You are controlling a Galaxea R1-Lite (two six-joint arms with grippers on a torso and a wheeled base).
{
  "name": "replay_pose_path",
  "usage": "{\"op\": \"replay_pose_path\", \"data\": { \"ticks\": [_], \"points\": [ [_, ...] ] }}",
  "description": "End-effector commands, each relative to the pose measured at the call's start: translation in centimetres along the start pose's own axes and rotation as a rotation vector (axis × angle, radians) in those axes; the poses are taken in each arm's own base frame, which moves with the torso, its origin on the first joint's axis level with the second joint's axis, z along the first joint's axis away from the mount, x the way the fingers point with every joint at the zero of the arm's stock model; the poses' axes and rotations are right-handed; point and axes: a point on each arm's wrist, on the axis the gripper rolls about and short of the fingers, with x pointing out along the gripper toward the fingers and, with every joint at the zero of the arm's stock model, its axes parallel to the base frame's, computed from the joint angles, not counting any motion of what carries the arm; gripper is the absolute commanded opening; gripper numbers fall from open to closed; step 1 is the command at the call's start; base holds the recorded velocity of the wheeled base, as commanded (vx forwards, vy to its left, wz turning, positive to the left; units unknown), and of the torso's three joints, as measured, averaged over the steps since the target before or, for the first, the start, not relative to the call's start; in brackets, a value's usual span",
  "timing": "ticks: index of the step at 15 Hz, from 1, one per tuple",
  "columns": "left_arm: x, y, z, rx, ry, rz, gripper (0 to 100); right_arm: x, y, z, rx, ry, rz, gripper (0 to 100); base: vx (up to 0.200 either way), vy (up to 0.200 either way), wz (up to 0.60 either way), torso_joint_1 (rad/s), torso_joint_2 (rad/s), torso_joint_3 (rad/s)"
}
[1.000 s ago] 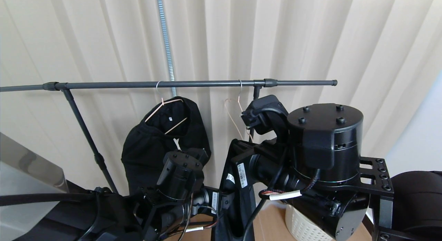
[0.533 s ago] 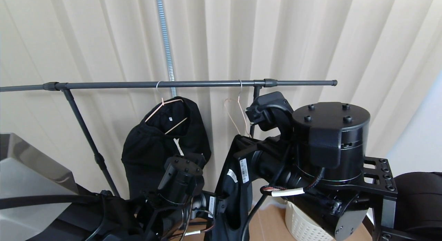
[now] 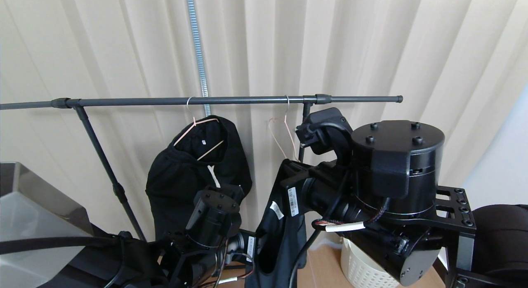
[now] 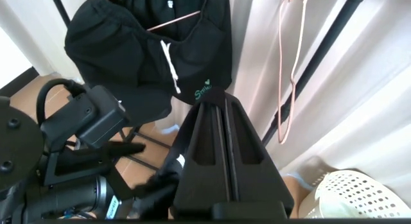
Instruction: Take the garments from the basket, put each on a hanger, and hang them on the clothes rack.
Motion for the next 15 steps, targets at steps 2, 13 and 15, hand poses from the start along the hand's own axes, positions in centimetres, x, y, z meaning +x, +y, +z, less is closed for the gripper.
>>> {"op": "replay_pose_path", "data": {
  "ticks": [2,13,15],
  "points": [
    [-0.2,0.0,0.1,-0.001,-0.009,0.002,0,0.3,-0.6,0.2,0.007,-0.005,-0.019,0,0.0,0.0,0.0,0.0,0.0,0.0],
    [-4.1,2.8,4.4,-0.048,-0.192,0.036,0,1.8,-4.5,-2.8,-0.207,0.116,-0.137,0,0.0,0.0,0.0,0.0,0.0,0.0],
    [-4.1,2.8,4.5,-0.049,-0.195,0.035,0,1.7,-4.6,-4.4,-0.302,0.173,-0.129,0,0.0,0.0,0.0,0.0,0.0,0.0]
  ]
}}
